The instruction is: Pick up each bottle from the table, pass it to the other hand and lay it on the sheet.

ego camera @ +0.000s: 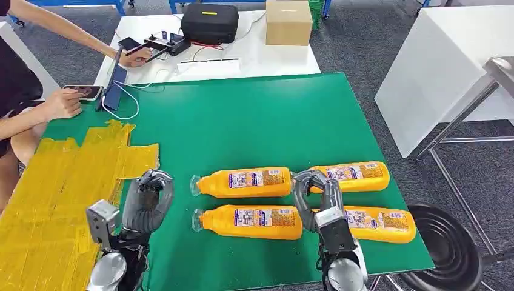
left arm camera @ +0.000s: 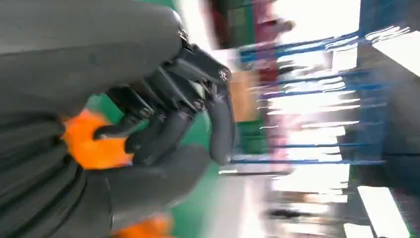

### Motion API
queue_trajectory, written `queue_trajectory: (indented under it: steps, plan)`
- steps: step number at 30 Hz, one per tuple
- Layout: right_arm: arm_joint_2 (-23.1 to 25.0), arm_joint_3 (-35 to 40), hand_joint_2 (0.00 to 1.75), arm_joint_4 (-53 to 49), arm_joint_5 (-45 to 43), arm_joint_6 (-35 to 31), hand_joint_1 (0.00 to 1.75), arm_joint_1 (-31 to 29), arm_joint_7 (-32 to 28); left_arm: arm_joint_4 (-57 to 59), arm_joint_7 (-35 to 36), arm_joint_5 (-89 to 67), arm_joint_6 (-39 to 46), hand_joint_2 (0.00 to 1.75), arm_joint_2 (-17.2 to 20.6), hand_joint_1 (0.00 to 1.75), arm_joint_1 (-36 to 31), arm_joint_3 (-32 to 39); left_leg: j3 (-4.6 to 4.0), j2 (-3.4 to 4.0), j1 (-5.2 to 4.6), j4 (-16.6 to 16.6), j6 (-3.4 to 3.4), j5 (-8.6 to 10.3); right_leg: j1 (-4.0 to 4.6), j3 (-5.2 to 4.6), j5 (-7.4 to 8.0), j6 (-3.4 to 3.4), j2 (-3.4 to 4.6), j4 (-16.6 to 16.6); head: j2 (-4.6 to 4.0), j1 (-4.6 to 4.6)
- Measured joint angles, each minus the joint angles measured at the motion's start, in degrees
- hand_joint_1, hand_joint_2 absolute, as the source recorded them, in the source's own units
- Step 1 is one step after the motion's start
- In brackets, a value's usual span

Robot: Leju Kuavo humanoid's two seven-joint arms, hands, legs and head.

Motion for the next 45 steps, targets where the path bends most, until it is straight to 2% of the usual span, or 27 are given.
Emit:
queue_trajectory:
  steps: [4,5,6,7,16,22,26,30,35,45]
  plan:
    - [1.29,0.00,1.75,2.85,3.29,-1.67,1.75,-1.66,-1.67,5.00,-4.28,-1.79,-1.36,1.75,-2.31,1.75,-1.75,1.82,0.03,0.00,0.00,0.00,-0.01,0.01,0.00,0.01,0.00,0.00,0.00,0.00,0.00,0.00]
    - [1.36,0.00,1.75,3.33,3.77,-1.73,1.24,-1.95,-1.56,5.57,-4.28,-2.08,-1.45,1.75,-2.77,1.36,-1.85,2.13,0.02,0.00,0.00,0.00,-0.01,0.01,0.00,0.01,0.00,0.00,0.00,0.00,0.00,0.00]
    - [1.47,-0.02,1.75,3.61,4.01,-1.80,0.16,-2.15,-1.45,5.91,-4.28,-2.47,-1.47,1.75,-3.03,0.03,-1.92,2.41,0.02,0.00,0.00,0.00,-0.01,0.01,0.00,0.01,0.00,0.00,0.00,0.00,0.00,-0.02]
    - [1.51,-0.09,1.75,3.99,4.27,-1.84,0.00,-2.39,-1.41,6.26,-4.26,-2.54,-1.51,1.75,-3.30,0.00,-2.09,2.58,0.02,0.01,0.00,0.00,-0.01,0.01,0.00,0.01,0.00,0.00,0.01,0.01,0.00,-0.02]
    - [1.49,-0.22,1.75,5.98,9.21,-4.00,0.00,-3.93,1.39,7.57,-3.86,-4.83,-2.85,1.75,-4.39,0.00,-2.70,3.19,-0.01,0.01,0.00,0.00,0.00,0.00,0.00,-0.02,0.00,0.00,0.00,0.00,0.00,-0.02]
    - [0.37,-0.20,1.75,8.16,16.25,-3.76,0.00,-6.24,5.52,7.84,-4.43,-3.43,-6.54,1.75,-4.52,0.00,-2.69,3.22,0.00,0.01,0.00,0.00,0.00,0.01,0.00,0.00,0.00,0.00,0.00,0.00,0.00,-0.02]
    - [-1.68,0.59,1.75,10.78,23.25,-2.98,0.00,-8.89,8.63,7.92,-4.43,-2.62,-7.96,1.75,-4.52,0.00,-2.97,3.24,0.01,0.01,0.00,0.00,-0.01,0.01,0.00,0.00,0.01,0.00,0.00,0.01,0.00,-0.02]
    - [-2.82,1.18,1.75,12.53,24.71,-2.87,0.00,-10.42,9.48,8.21,-4.43,-2.49,-8.11,1.75,-4.52,0.00,-3.44,3.26,-0.01,0.00,0.00,0.00,-0.01,0.01,0.00,0.00,0.01,0.00,0.00,0.01,0.00,-0.02]
    - [-4.83,3.41,1.75,16.27,31.25,-1.51,0.00,-13.79,13.13,9.06,-3.71,-2.38,-9.16,1.75,-4.56,0.00,-4.94,3.26,-0.01,0.01,0.00,0.00,-0.01,0.01,0.00,-0.01,0.01,0.00,0.00,0.01,0.00,-0.02]
    - [-6.29,6.27,1.75,25.56,34.72,-0.33,0.00,-21.28,14.31,10.85,-3.56,-0.90,-11.24,1.75,-5.13,0.00,-7.62,2.78,0.00,0.01,0.00,0.02,-0.01,0.03,0.00,0.00,0.02,0.01,0.00,0.03,0.00,-0.02]
